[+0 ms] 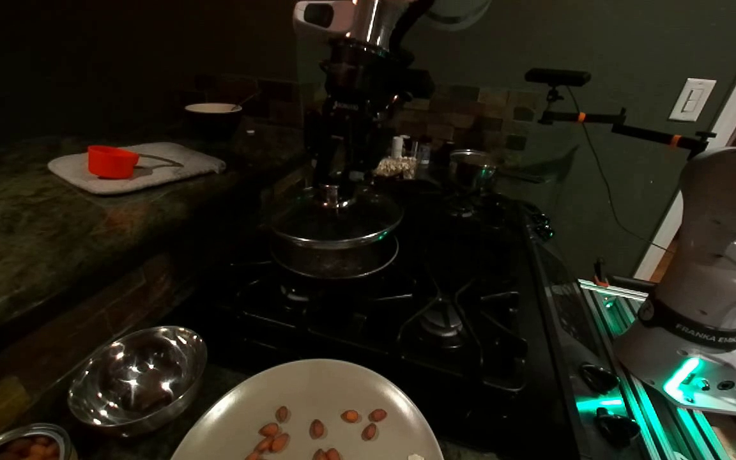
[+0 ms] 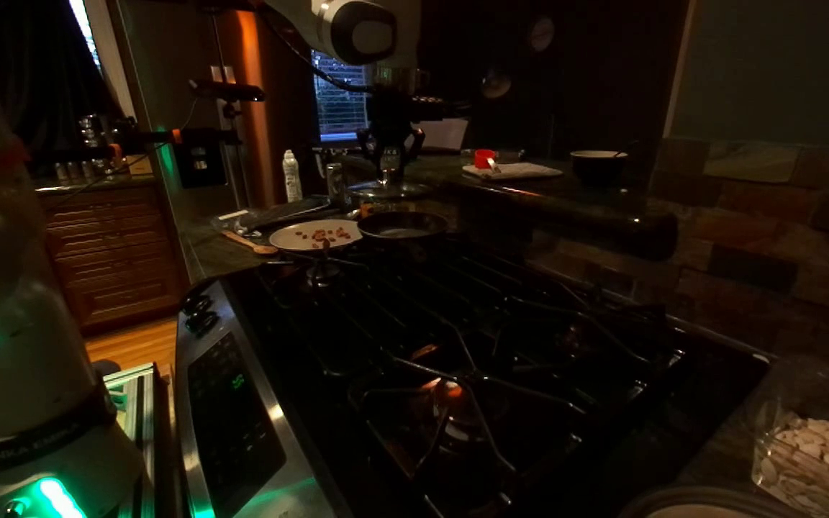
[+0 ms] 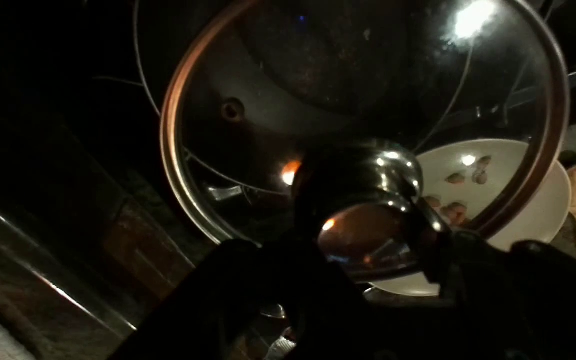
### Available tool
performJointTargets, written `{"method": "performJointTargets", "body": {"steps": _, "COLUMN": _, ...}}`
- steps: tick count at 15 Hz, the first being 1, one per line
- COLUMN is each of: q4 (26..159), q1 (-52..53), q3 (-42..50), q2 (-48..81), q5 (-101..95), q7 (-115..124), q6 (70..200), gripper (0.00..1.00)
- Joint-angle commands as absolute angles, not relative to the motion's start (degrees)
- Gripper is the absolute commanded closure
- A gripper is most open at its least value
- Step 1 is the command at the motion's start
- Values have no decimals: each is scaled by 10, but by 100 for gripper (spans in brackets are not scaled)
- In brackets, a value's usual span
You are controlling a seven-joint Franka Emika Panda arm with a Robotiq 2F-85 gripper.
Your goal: Put the lid on the pan
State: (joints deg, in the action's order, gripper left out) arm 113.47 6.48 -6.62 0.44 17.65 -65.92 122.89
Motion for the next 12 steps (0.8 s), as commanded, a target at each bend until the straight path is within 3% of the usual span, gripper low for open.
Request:
{"method": "performJointTargets", "body": {"steps": 1, "q4": 1163, "q1": 59, "q3": -61, "q2": -8, "q5": 181, "q7": -649, "q6": 1267, "gripper": 77}}
{"method": "performJointTargets", "body": {"steps": 12, "q4": 1198, "q1": 54, "q3": -57, "q2": 5, "q5": 201, "q7": -646, "q6": 1298, "gripper": 77}}
